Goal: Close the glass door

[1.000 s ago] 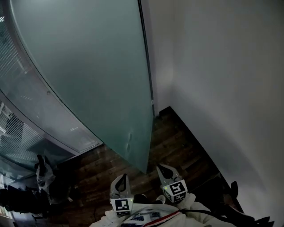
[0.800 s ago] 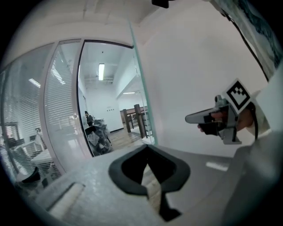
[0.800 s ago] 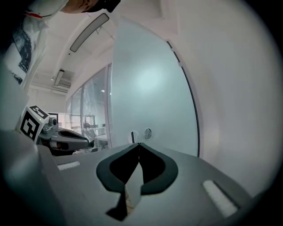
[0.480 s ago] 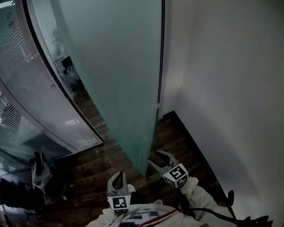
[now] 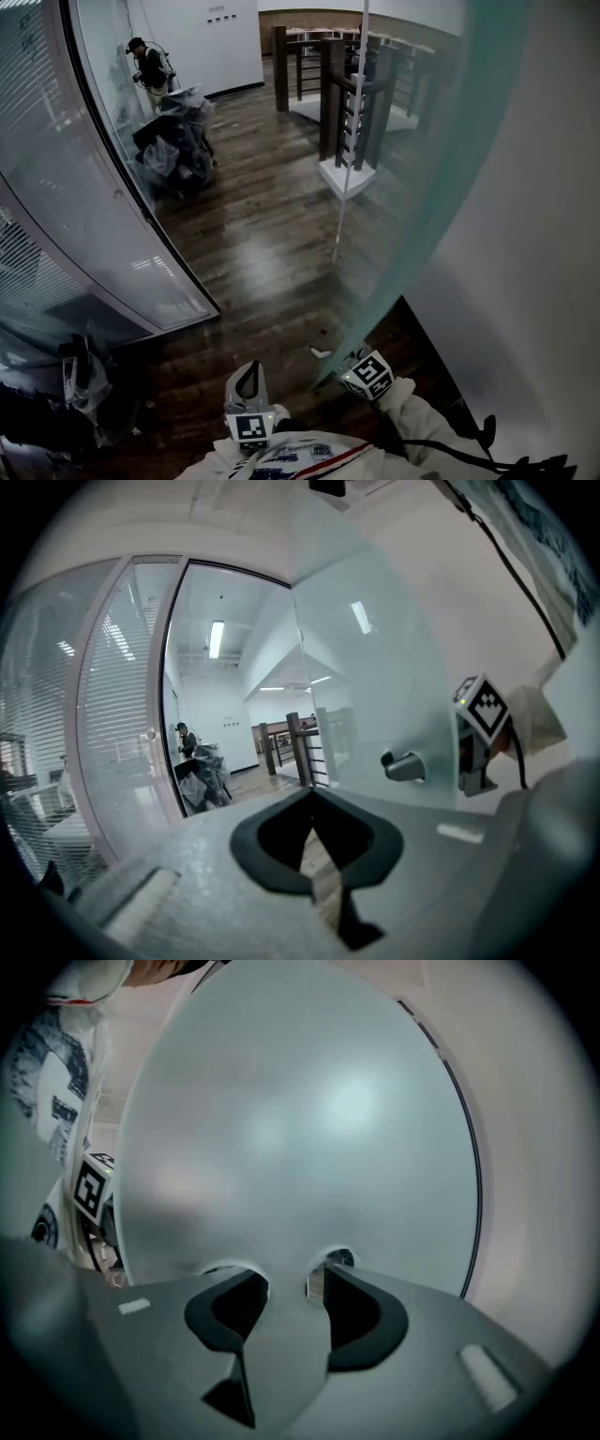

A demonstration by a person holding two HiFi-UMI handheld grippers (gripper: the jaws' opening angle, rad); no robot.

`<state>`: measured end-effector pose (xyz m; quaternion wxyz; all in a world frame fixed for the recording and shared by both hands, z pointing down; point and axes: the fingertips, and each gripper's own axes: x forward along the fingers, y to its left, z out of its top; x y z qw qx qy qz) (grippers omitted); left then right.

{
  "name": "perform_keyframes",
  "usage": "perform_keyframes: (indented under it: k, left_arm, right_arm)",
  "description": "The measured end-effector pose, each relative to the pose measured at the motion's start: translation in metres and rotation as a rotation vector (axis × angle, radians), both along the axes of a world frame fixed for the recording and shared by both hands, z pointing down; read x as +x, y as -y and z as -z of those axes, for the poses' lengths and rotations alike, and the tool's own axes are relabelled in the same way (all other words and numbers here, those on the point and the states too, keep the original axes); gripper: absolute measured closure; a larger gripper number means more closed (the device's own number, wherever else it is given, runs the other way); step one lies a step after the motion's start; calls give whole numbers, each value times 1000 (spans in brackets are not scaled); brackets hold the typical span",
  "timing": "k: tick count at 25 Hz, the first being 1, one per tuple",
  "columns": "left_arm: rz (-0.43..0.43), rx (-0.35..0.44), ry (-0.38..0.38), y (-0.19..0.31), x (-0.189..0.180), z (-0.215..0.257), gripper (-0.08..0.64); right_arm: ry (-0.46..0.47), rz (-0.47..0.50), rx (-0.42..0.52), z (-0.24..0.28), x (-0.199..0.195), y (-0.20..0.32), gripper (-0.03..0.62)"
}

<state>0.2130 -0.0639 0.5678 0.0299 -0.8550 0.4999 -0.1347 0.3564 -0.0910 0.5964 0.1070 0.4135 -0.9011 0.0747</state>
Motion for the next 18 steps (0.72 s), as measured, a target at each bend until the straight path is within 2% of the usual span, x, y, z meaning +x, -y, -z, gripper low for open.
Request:
perform_keyframes:
  k: [6,10,18]
  left_arm:
    - [21,-4,8,14,-12,-9,558]
    - [24,-3,9,24,-18,-13,558]
    - [6,-5,-14,46,-28,-10,558]
  right_arm:
    - [41,54,-25,-11,-1,-1,428]
    - [84,40,-13,-9,-4,2,447]
    - [84,-8,-8,-8,-29,21,451]
